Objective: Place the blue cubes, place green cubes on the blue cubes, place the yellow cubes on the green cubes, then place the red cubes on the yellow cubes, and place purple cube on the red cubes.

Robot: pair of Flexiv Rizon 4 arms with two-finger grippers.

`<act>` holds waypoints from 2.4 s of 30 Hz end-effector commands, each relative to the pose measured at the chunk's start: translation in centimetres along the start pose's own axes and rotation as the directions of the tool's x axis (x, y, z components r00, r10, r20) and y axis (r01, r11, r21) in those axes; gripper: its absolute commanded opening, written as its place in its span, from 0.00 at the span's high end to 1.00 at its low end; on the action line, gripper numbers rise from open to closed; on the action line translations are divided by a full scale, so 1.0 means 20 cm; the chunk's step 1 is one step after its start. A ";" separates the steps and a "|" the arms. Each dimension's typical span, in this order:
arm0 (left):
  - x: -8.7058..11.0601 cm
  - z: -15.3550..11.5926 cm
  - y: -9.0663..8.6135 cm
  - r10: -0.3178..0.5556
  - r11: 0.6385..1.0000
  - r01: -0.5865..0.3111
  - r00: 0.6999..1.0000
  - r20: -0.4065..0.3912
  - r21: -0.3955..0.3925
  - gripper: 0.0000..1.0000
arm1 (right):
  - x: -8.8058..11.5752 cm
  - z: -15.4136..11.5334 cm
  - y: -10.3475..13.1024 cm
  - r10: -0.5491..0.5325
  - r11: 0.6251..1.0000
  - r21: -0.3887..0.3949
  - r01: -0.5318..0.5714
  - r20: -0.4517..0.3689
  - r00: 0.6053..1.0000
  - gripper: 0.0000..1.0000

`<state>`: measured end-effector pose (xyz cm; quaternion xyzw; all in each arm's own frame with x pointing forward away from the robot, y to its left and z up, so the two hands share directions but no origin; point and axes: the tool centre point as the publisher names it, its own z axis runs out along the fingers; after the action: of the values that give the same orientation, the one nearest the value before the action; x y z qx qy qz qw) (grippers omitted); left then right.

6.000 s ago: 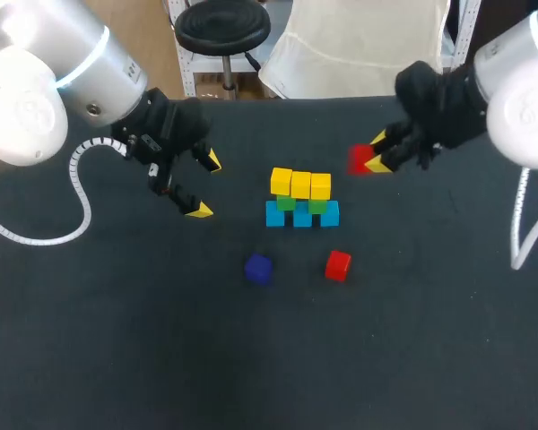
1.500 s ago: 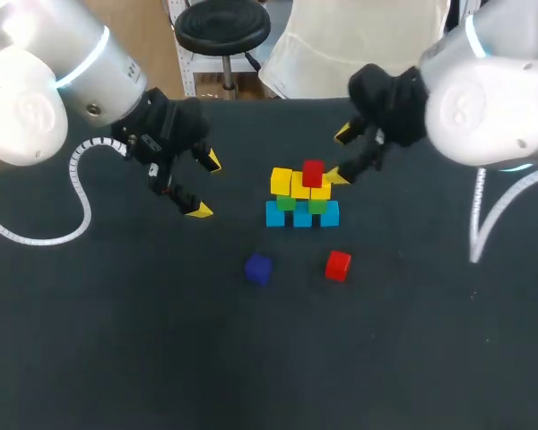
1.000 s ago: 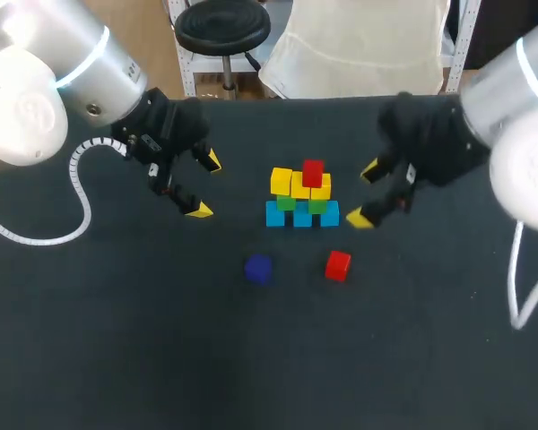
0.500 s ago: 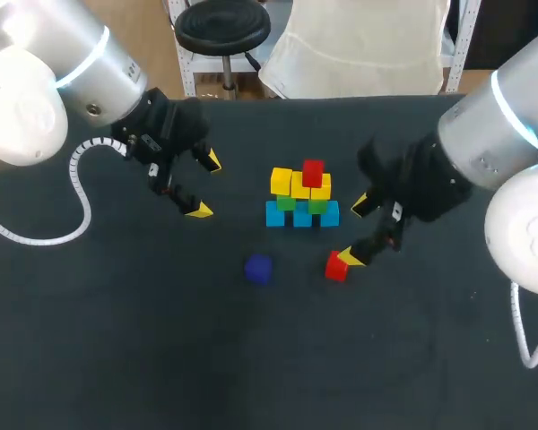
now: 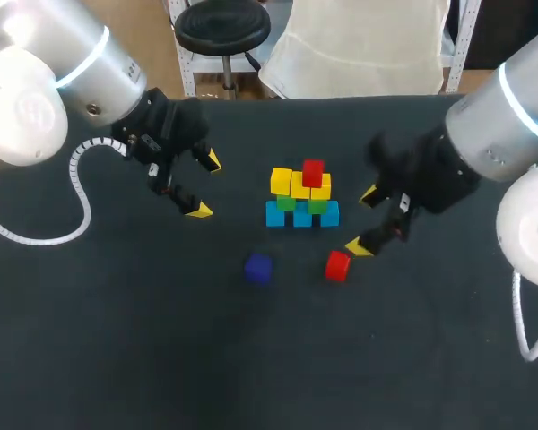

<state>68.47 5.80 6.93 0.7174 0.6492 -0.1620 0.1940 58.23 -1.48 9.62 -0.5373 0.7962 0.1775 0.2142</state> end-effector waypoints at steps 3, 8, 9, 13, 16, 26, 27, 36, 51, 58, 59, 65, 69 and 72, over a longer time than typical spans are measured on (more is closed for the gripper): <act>0.00 0.00 0.00 0.002 1.000 -0.002 1.000 0.000 0.002 0.00 | 0.06 0.18 -0.06 0.026 1.000 -0.012 -0.026 -0.016 1.000 0.00; 0.00 0.00 0.00 0.002 1.000 -0.002 1.000 0.000 0.002 0.00 | 0.08 0.23 -0.04 0.036 0.999 -0.018 -0.037 -0.005 0.999 0.00; 0.00 0.00 0.00 0.002 1.000 -0.002 1.000 0.000 0.002 0.00 | 0.08 0.25 -0.04 0.034 0.999 -0.014 -0.034 -0.005 0.999 0.00; 0.00 0.00 0.00 0.002 1.000 -0.002 1.000 0.000 0.002 0.00 | 0.11 0.30 -0.02 -0.015 1.000 0.011 0.015 -0.013 1.000 0.00; 0.00 0.00 0.00 0.002 1.000 -0.002 1.000 0.000 0.002 0.00 | 0.12 0.33 0.00 -0.034 0.999 0.008 0.034 -0.017 0.999 0.00; 0.00 0.00 0.00 0.002 1.000 -0.002 1.000 0.000 0.002 0.00 | 0.18 0.39 0.00 -0.034 0.999 0.000 0.034 -0.035 0.999 0.00; 0.00 0.00 0.00 0.002 1.000 -0.002 1.000 0.000 0.002 0.00 | 0.18 0.40 0.00 -0.032 0.999 -0.001 0.032 -0.034 0.999 0.00; 0.00 0.00 0.00 0.002 1.000 -0.002 1.000 0.000 0.002 0.00 | 0.19 0.46 -0.04 -0.020 1.000 -0.015 0.020 -0.002 1.000 0.00; 0.00 0.00 0.00 0.002 1.000 -0.002 1.000 0.000 0.002 0.00 | 0.19 0.51 -0.04 -0.027 0.999 -0.041 0.027 -0.010 1.000 0.98; 0.00 0.00 0.00 0.002 1.000 -0.002 1.000 0.000 0.002 0.00 | 0.15 0.51 -0.02 -0.044 0.998 -0.051 0.045 0.004 0.999 1.00; 0.00 0.00 0.00 0.002 1.000 -0.002 1.000 0.000 0.002 0.00 | 0.14 0.50 -0.01 -0.051 0.997 -0.051 0.051 0.007 0.999 1.00; 0.00 0.00 0.00 0.002 1.000 -0.002 1.000 0.000 0.002 0.00 | 0.04 0.46 0.02 -0.087 0.995 -0.049 0.088 0.019 0.996 1.00; 0.00 0.00 0.00 0.002 1.000 -0.002 1.000 0.000 0.002 0.00 | -0.04 0.43 0.04 -0.107 0.993 -0.052 0.108 0.018 0.994 1.00; 0.00 0.00 0.00 0.002 1.000 -0.002 1.000 0.000 0.002 0.00 | -0.08 0.42 0.05 -0.132 0.989 -0.059 0.133 0.021 0.991 1.00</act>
<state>68.48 5.79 6.92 0.7174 0.6492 -0.1620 0.1939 58.93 4.18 2.83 -0.5904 0.7524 0.1895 0.2223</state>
